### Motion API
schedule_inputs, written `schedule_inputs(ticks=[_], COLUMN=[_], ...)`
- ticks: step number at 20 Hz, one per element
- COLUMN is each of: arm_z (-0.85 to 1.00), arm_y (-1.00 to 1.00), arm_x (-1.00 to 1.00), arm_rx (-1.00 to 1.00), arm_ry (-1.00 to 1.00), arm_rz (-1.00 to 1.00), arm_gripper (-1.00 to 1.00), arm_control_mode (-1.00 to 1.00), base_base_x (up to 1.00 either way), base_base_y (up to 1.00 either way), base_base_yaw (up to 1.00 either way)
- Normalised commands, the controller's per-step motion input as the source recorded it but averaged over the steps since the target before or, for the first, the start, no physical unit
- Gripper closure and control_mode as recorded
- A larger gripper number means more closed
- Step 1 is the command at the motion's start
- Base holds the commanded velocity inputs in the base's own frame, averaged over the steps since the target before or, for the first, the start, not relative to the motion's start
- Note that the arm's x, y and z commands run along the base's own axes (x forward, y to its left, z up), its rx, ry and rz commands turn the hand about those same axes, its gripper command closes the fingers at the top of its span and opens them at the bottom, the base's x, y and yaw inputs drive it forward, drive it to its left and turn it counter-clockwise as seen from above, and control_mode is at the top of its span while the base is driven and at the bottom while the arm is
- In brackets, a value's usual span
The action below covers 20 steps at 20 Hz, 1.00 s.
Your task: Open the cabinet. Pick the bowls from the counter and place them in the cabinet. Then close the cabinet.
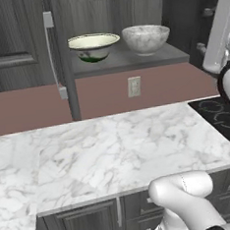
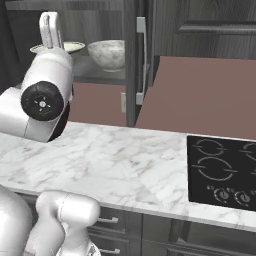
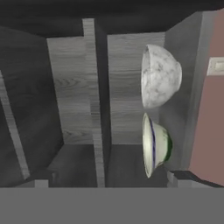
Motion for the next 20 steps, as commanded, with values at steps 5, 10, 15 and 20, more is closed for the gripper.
schedule_inputs(ticks=[5, 10, 15, 20], arm_z=[0.0, -0.04, -0.1, -0.38], arm_y=[-0.66, -0.68, -0.75, -0.48], arm_x=[-1.0, -0.86, -0.58, -0.15], arm_rx=[0.05, 0.03, 0.01, 0.0], arm_ry=[-0.05, 0.0, 0.05, 0.18], arm_rz=[0.0, -0.01, -0.02, -0.01], arm_gripper=[-1.0, -1.0, -1.0, -1.0], arm_control_mode=[-1.0, -1.0, -1.0, -1.0], base_base_x=[0.0, 0.0, 0.0, 0.0], base_base_y=[0.0, 0.0, 0.0, 0.0], base_base_yaw=[0.0, 0.0, 0.0, 0.0])
